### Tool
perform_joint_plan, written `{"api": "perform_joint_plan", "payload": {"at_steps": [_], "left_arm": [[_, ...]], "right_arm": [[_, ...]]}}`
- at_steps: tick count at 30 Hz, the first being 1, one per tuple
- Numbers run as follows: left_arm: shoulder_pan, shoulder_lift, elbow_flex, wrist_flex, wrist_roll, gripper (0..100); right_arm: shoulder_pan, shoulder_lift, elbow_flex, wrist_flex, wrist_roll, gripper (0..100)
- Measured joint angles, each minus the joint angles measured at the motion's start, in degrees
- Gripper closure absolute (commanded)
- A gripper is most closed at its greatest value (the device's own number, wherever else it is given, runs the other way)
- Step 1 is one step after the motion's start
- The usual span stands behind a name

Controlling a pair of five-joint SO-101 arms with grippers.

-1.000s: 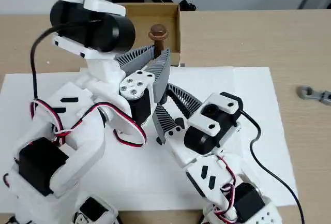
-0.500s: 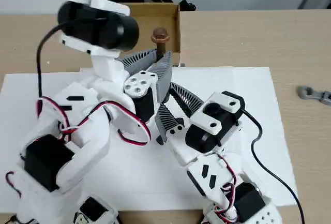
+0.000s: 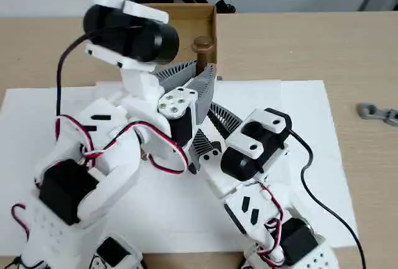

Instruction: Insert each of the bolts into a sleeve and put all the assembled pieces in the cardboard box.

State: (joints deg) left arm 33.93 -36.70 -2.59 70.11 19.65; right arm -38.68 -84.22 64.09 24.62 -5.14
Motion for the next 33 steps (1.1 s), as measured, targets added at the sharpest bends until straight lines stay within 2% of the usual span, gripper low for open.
{"api": "perform_joint_plan", "payload": {"at_steps": [5, 16, 24, 33], "left_arm": [[-2.02, 0.09, 1.41, -2.90, -0.44, 99], [-3.16, 0.09, 1.58, -2.81, -0.62, 99], [-3.16, 0.09, 1.58, -2.81, 4.31, 99], [-3.52, 0.09, 1.76, -9.32, 3.96, 99]], "right_arm": [[-0.09, -0.09, -0.18, 0.00, 0.00, 99.1], [-0.26, -0.09, -0.18, 0.00, 0.00, 99.1], [-0.18, -0.09, -0.18, 0.00, 0.00, 99.1], [-0.18, -0.09, -0.18, 0.00, 0.00, 99.1]]}}
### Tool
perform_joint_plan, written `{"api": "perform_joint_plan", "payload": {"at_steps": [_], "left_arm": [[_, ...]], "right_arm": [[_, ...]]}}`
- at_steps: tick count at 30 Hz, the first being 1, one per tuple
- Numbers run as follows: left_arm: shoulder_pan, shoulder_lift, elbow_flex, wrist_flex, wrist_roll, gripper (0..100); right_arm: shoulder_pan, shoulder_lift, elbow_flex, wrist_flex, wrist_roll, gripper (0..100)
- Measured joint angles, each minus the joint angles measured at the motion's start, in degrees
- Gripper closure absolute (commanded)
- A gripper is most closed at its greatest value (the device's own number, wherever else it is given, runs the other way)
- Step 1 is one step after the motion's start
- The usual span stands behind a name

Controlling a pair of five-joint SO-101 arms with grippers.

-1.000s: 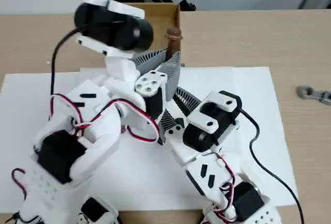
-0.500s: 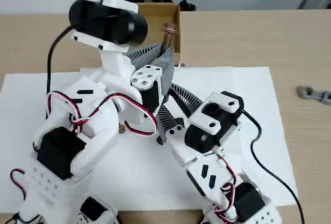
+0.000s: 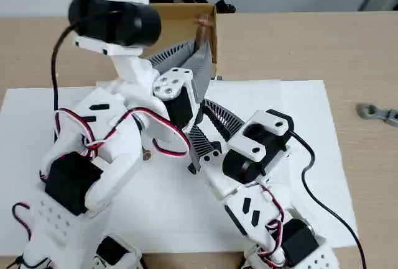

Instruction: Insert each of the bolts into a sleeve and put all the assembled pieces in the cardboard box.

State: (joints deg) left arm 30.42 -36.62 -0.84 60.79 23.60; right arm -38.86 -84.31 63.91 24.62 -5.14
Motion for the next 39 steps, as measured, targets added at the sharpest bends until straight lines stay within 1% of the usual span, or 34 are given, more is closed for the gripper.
{"api": "perform_joint_plan", "payload": {"at_steps": [2, 4, 8, 10, 14, 18, 20, 22, 23, 25, 30, 32, 35, 39], "left_arm": [[-0.97, 0.00, 0.00, -0.35, -2.29, 99], [-3.96, 0.00, 0.09, -0.35, -3.34, 99], [-12.92, 1.14, 3.69, 2.64, -3.78, 99], [-15.91, 2.73, 6.42, 5.63, -3.78, 99], [-17.41, 6.33, 9.05, 13.54, -3.78, 99], [-17.76, 10.46, 9.23, 20.04, -3.78, 99], [-17.85, 12.22, 9.49, 22.07, -3.78, 99], [-17.85, 13.19, 10.81, 21.98, -3.78, 99], [-17.85, 13.27, 12.31, 21.36, -3.78, 99], [-17.85, 13.27, 16.62, 17.58, -3.78, 99], [-17.85, 13.63, 31.65, 0.53, -3.78, 99], [-17.58, 13.98, 36.22, -4.48, -3.78, 99], [-16.18, 17.05, 38.24, -7.30, -3.87, 99], [-16.44, 23.65, 38.07, -8.18, -3.78, 99]], "right_arm": [[0.00, 0.00, 0.00, 0.00, 0.00, 99.1], [0.00, 0.00, 0.00, 0.00, 0.00, 99.1], [0.00, 0.00, 0.00, 0.00, 0.00, 99.1], [0.00, 0.00, 0.00, 0.00, 0.00, 99.1], [0.09, 0.00, 0.00, 0.00, 0.00, 99.1], [0.97, 0.00, 0.00, 0.00, -1.76, 99.1], [2.29, 0.00, 0.00, 0.00, -2.46, 99.1], [3.08, 0.00, 0.00, 0.00, -2.64, 99.1], [3.43, 0.00, 0.00, 0.00, -2.81, 99.1], [3.69, 0.00, 0.00, 0.00, -2.81, 99.1], [3.69, 0.00, 0.00, 0.00, -2.81, 99.1], [3.69, 0.00, 0.00, -0.09, -2.81, 99.1], [3.69, 0.00, 0.00, -0.09, -2.81, 99.1], [3.69, 0.00, 0.00, -0.09, -2.81, 99.1]]}}
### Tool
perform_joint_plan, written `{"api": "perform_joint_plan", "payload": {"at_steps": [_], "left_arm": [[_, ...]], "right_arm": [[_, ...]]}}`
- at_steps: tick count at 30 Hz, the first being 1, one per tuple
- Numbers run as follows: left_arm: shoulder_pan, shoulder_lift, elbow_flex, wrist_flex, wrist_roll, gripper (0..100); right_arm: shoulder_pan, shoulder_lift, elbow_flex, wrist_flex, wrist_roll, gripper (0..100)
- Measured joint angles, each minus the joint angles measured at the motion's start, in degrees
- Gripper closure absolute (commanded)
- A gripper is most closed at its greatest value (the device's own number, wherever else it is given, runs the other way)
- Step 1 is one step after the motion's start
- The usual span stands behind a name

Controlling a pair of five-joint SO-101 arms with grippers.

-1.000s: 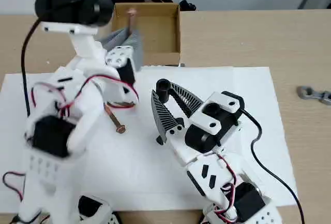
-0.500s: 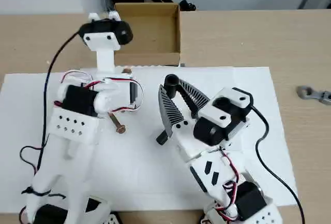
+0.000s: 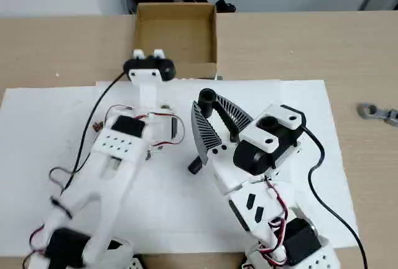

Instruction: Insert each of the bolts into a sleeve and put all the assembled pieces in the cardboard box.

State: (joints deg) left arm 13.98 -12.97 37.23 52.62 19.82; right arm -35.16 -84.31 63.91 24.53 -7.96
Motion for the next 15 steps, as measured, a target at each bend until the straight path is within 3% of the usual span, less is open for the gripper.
{"api": "perform_joint_plan", "payload": {"at_steps": [15], "left_arm": [[-0.09, 18.64, -12.13, 4.66, -0.09, 99]], "right_arm": [[2.55, 0.00, 0.00, 0.00, 0.00, 99.1]]}}
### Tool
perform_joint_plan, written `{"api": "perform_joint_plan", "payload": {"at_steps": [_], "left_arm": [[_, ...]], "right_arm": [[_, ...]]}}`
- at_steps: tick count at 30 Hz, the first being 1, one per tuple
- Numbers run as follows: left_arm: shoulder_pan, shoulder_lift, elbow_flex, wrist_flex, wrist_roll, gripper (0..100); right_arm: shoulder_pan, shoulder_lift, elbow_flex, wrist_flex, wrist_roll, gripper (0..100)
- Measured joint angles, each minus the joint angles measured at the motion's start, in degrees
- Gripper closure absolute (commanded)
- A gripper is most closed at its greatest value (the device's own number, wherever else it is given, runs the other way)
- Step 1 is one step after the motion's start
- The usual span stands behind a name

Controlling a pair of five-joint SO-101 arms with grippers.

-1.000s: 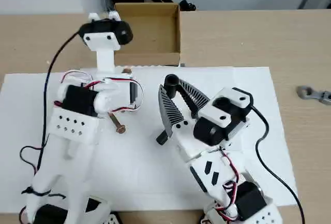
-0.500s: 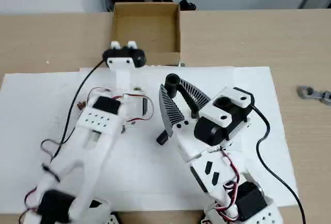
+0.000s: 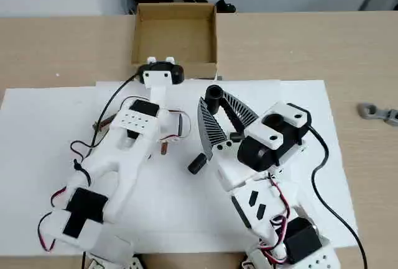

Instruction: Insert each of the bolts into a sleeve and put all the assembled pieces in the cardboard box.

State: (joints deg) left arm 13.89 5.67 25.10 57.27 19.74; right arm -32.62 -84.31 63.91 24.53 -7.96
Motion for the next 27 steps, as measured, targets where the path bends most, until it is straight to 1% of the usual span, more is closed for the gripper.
{"api": "perform_joint_plan", "payload": {"at_steps": [5, 8, 10, 18, 22, 27], "left_arm": [[0.09, 2.90, -0.70, -0.35, 0.00, 99], [0.09, 4.31, -2.37, 0.35, 0.09, 92], [0.09, 5.54, -4.22, 2.46, 0.09, 90], [-0.26, 7.12, -11.78, 10.11, 0.09, 90], [-0.18, 8.79, -18.46, 16.09, 0.00, 90], [-0.18, 15.21, -27.34, 24.18, 0.00, 90]], "right_arm": [[-0.09, 0.00, 0.00, 0.00, 0.00, 99.1], [-0.09, 0.00, 0.00, 0.00, 0.00, 99.1], [-0.09, 0.00, 0.00, 0.00, 0.00, 99.1], [-0.09, 0.00, 0.00, 0.00, 0.00, 99.1], [-0.09, 0.00, 0.00, 0.00, 0.00, 99.1], [-0.09, 0.00, 0.00, 0.00, 0.00, 99.1]]}}
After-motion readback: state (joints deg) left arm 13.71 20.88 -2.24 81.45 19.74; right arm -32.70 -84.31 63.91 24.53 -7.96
